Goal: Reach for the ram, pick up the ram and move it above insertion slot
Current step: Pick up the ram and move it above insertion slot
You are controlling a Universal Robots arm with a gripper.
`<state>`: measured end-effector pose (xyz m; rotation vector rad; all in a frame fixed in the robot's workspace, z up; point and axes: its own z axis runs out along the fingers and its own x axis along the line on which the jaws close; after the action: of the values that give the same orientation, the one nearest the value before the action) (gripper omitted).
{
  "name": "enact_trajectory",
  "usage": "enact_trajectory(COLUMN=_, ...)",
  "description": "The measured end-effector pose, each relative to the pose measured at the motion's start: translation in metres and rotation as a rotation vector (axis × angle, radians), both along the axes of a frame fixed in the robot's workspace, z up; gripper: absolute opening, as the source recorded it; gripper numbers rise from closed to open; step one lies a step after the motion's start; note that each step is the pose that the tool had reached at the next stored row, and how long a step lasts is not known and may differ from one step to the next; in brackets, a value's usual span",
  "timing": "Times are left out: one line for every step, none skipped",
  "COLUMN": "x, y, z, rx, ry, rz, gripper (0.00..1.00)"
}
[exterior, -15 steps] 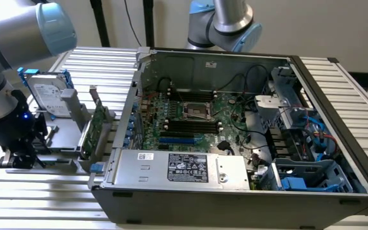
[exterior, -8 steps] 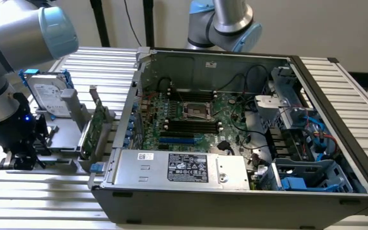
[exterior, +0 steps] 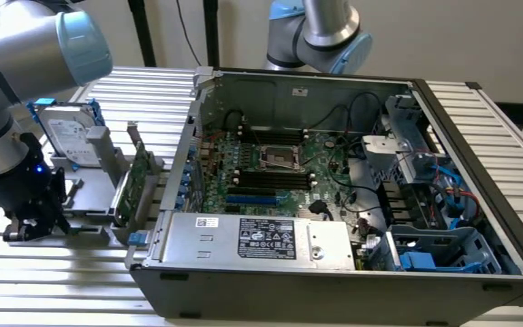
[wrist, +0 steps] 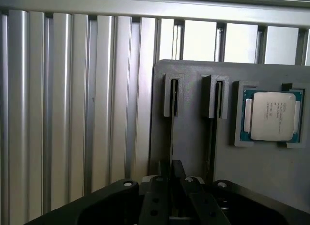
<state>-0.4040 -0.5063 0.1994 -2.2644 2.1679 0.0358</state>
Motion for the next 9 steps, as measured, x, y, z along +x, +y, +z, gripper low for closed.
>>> enact_trajectory(x=0.0, y=0.0, z=-0.0001, rx=0.0001, ry=0.0, rz=0.0, gripper=0.15)
enact_trajectory(x=0.0, y=0.0, z=-0.0001, rx=0.0001, ry=0.0, rz=0.0, gripper=0.15)
enact_trajectory(x=0.0, y=0.0, z=-0.0001, rx=-0.0001, ry=0.0002, rz=0.0, gripper=0.15)
enact_trajectory(x=0.0, y=0.0, z=-0.0001, rx=0.0, ry=0.0002, rz=-0.001, gripper=0.13)
enact_trajectory(x=0.0, y=0.0, z=-0.0001, rx=0.0001, ry=0.0001, rz=-0.001, gripper=0.13)
enact_trajectory(x=0.0001, y=0.0, z=-0.0001, rx=0.0002, ry=0.0, rz=-0.002, gripper=0.13)
enact_trajectory(x=0.0001, y=0.0, z=0.0, rx=0.0004, ry=-0.0001, rz=-0.003, gripper=0.13)
enact_trajectory(x=0.0001, y=0.0001, z=0.0005, rx=0.0004, ry=0.0002, rz=-0.003, gripper=0.13)
enact_trajectory(x=0.0, y=0.0, z=0.0015, rx=0.0002, ry=0.001, rz=-0.004, gripper=0.13)
